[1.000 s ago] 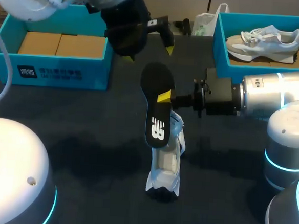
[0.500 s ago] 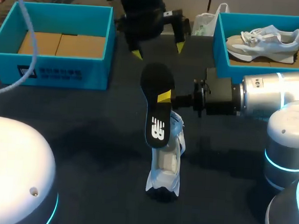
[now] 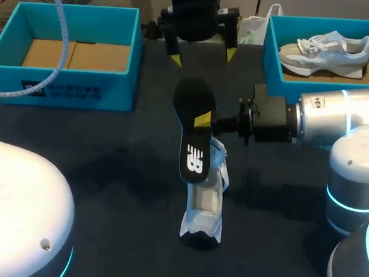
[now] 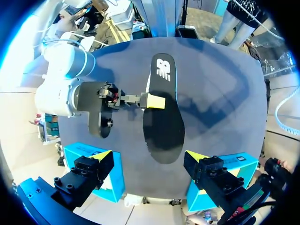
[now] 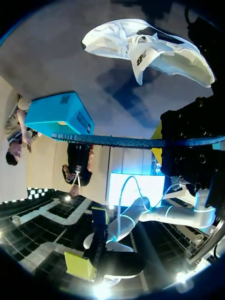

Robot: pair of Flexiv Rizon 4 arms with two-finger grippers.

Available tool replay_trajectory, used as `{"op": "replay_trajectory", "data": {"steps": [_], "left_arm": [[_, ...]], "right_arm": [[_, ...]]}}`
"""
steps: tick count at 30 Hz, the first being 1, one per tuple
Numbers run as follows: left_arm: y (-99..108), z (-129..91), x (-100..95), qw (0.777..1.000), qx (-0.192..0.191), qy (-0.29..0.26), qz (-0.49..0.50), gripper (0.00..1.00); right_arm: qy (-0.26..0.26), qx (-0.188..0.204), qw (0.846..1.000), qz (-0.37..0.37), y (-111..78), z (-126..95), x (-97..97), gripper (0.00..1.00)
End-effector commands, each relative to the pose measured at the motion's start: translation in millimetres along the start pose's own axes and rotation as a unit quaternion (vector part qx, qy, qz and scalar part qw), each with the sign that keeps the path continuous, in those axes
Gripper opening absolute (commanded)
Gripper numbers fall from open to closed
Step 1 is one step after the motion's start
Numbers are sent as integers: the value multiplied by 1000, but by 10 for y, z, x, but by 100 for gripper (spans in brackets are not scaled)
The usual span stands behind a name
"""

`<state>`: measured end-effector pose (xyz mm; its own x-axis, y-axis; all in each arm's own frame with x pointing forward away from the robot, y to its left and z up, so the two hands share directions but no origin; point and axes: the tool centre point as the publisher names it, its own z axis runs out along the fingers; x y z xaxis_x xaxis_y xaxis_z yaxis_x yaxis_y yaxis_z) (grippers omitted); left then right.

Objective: Take the shoe out of the shoebox, open the shoe tongue, remove and reinsert the insole, then place the shoe into the shoebox

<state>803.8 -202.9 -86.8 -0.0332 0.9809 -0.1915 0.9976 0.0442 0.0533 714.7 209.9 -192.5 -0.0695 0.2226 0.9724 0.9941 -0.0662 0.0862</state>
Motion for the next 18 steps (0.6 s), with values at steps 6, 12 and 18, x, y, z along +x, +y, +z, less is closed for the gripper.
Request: {"op": "replay_trajectory", "data": {"steps": [6,12,18], "left_arm": [[-36,-81,232,996,-21,-88,-6,100],[-78,-143,351,989,-26,-144,-16,100],[-112,-229,435,982,-32,-184,-26,100]], "right_arm": [[-1,-1,1000,0,-6,16,2,0],[-1,-1,1000,0,-6,16,2,0],[-1,-1,1000,0,-6,16,2,0]]}}
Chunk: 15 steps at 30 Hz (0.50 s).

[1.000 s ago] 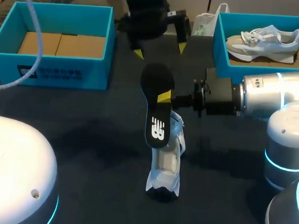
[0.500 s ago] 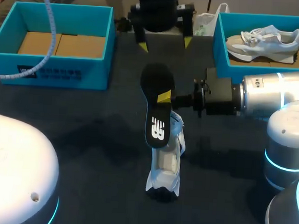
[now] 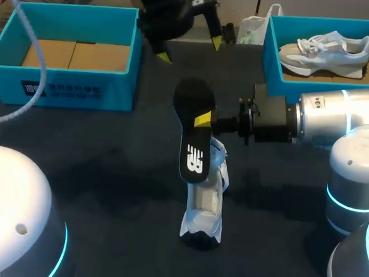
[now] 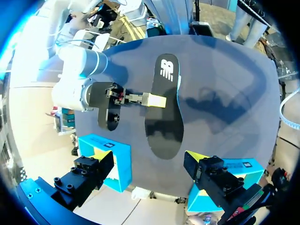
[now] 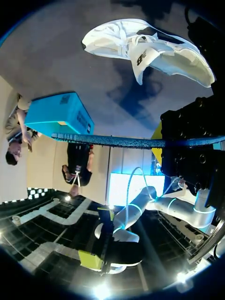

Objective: Take the shoe out of the shoebox, open the shoe tongue, remove and reinsert the insole, then place the shoe into the shoebox

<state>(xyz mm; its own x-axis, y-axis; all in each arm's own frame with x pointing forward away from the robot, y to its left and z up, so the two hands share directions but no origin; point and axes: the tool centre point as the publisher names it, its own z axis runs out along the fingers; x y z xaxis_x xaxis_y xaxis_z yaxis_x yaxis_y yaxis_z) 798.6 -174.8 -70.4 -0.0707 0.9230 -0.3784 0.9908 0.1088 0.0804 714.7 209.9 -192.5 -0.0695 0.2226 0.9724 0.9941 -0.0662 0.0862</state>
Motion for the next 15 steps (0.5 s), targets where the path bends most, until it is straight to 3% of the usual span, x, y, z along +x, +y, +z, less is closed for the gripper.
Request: {"op": "replay_trajectory", "data": {"steps": [1,15], "left_arm": [[-74,-58,194,996,-8,-93,-1,100],[-222,-125,398,973,-18,-228,-10,100]], "right_arm": [[-1,-1,1000,0,-6,16,1,0],[-1,-1,1000,0,-6,16,1,0]]}}
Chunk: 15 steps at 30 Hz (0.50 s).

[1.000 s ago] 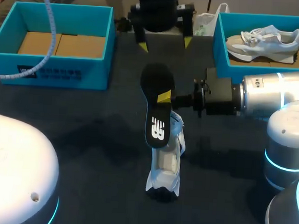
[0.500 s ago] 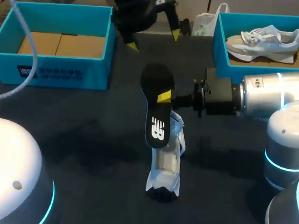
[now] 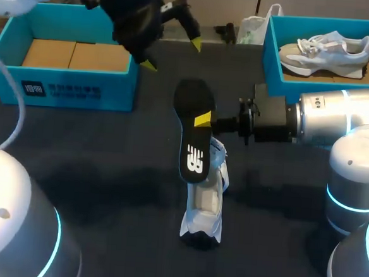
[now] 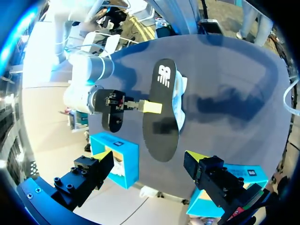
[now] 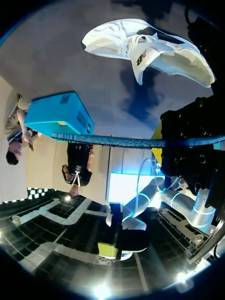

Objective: Take the shoe out of the shoebox, open the shoe tongue, remove and reinsert the insole, then place the shoe into the shoebox

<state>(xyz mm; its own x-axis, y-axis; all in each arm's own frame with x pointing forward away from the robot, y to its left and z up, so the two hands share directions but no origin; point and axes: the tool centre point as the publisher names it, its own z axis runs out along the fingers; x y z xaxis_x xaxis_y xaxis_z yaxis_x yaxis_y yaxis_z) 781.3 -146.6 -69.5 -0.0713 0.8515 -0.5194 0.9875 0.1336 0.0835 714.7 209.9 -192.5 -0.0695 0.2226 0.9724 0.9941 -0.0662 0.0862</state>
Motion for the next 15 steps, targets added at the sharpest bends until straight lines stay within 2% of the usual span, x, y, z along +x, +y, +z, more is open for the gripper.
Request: {"op": "replay_trajectory", "data": {"steps": [1,6,15], "left_arm": [[-88,-19,140,987,-11,-163,-1,100],[-100,-53,196,975,-5,-220,-24,100],[-100,-53,196,975,-5,-220,-24,100]], "right_arm": [[-1,-1,1000,0,-6,16,2,0],[-1,-1,1000,0,-6,16,2,0],[-1,-1,1000,0,-6,16,2,0]]}}
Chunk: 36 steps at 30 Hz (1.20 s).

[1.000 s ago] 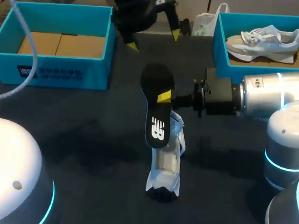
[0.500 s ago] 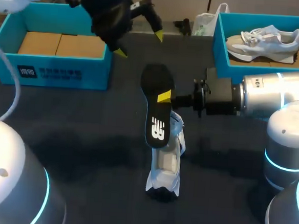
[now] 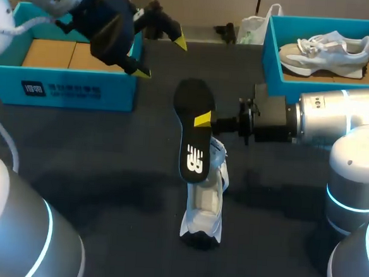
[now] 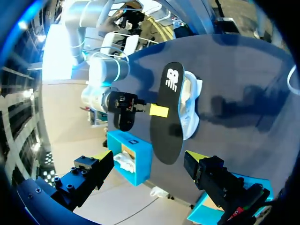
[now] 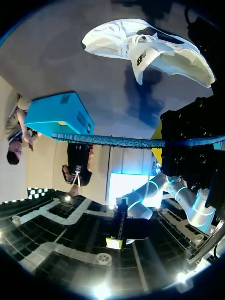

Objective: Take the shoe out of the shoebox, open the shoe tongue, remove and reinsert the insole, then place the shoe into the shoebox

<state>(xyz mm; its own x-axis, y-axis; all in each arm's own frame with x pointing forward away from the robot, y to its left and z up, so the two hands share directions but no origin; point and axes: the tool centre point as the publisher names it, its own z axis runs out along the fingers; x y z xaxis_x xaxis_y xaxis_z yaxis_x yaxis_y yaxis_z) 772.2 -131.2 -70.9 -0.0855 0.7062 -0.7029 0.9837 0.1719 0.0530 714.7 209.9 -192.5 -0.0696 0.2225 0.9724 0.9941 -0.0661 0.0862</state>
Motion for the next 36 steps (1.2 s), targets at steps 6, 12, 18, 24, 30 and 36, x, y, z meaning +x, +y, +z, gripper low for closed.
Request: {"op": "replay_trajectory", "data": {"steps": [6,12,18,24,30,36], "left_arm": [[5,19,111,993,-6,-116,16,100],[115,99,469,977,15,-215,-9,100],[104,80,520,974,36,-221,-30,100],[104,80,520,974,36,-221,-30,100],[128,254,700,965,48,-251,-55,100],[116,388,877,954,70,-281,-77,100]], "right_arm": [[-1,-1,1000,0,-6,15,1,0],[-1,-1,1000,0,-6,15,1,0],[-1,-1,1000,0,-6,15,1,0],[-1,-1,1000,0,-6,15,1,0],[-1,-1,1000,0,-6,15,1,0],[-1,-1,1000,0,-6,15,1,0]]}}
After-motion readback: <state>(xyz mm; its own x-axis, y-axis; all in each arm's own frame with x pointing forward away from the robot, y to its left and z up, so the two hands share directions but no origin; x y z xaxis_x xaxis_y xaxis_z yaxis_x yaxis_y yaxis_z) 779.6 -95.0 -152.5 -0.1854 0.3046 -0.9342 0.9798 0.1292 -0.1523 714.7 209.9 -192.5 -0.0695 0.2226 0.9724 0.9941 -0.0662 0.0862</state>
